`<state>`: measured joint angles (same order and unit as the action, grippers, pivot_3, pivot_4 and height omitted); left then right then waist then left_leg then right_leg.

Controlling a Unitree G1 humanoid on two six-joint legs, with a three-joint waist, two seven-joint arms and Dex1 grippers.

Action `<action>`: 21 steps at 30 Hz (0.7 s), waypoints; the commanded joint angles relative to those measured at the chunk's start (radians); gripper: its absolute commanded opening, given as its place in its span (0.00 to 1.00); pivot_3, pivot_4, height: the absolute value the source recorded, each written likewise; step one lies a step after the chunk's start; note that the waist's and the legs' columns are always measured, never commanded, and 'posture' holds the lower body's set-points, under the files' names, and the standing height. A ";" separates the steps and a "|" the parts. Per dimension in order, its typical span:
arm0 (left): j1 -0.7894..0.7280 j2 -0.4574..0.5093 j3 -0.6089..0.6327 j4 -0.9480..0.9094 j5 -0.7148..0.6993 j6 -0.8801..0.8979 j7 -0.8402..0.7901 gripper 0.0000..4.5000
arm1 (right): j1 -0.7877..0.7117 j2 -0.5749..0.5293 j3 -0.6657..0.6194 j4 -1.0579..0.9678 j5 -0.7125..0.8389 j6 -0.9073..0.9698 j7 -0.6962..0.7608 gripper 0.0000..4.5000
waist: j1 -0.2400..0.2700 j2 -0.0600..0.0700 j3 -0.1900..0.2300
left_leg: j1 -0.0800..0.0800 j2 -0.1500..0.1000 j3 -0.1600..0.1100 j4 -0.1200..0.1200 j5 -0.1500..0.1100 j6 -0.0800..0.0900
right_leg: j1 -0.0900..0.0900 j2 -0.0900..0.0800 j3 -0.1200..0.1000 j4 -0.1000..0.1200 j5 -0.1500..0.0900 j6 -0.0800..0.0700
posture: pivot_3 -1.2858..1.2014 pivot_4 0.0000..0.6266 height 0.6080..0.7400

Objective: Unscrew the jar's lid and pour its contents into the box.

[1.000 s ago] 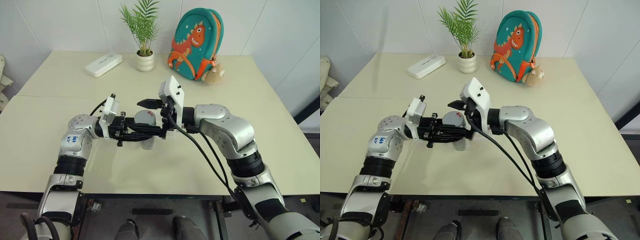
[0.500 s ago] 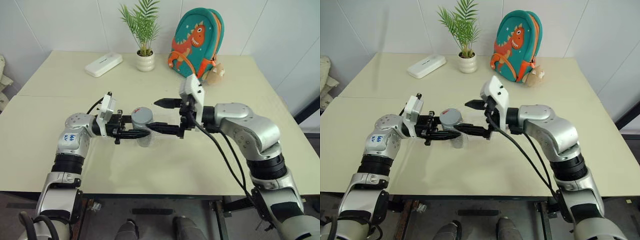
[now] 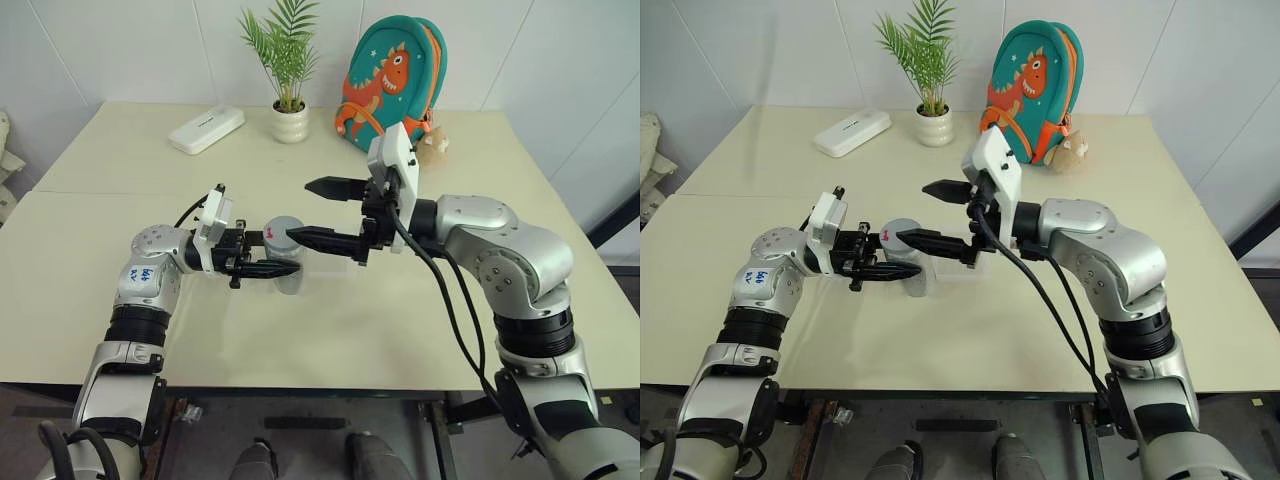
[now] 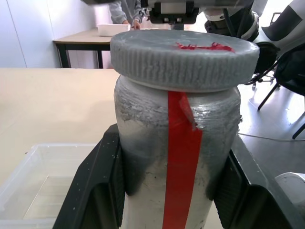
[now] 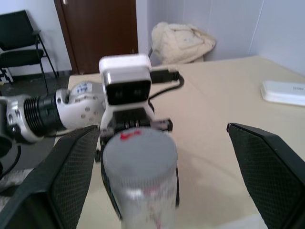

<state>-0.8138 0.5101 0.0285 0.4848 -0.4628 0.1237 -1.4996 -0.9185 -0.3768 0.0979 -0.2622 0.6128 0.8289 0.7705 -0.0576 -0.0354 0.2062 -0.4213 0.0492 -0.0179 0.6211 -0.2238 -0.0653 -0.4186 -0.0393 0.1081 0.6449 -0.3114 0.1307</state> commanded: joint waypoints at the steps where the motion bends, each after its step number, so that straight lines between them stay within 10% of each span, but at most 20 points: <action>1: -0.031 0.000 0.006 -0.004 0.001 -0.018 -0.016 0.43 | -0.027 0.029 0.010 -0.011 -0.004 -0.021 -0.019 1.00 | 0.001 0.000 0.000 | 0.000 0.000 0.000 0.000 0.000 0.000 | 0.000 0.000 0.000 0.000 0.000 0.000 | 0.52 0.24 1.00; 21: -0.023 -0.005 0.001 -0.023 -0.004 -0.016 -0.007 0.43 | -0.014 0.059 0.099 0.014 -0.099 -0.037 -0.025 1.00 | 0.000 0.000 0.000 | 0.000 0.000 0.000 0.000 0.000 0.000 | 0.000 0.000 0.000 0.001 0.000 0.000 | 0.52 0.24 1.00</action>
<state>-0.8157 0.5050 0.0207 0.4886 -0.4625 0.1168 -1.4994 -0.9273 -0.3082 0.1967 -0.2254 0.5182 0.8084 0.7363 -0.0572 -0.0354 0.2062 -0.4214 0.0492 -0.0178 0.6213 -0.2238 -0.0653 -0.4189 -0.0393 0.1081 0.6456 -0.3114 0.1307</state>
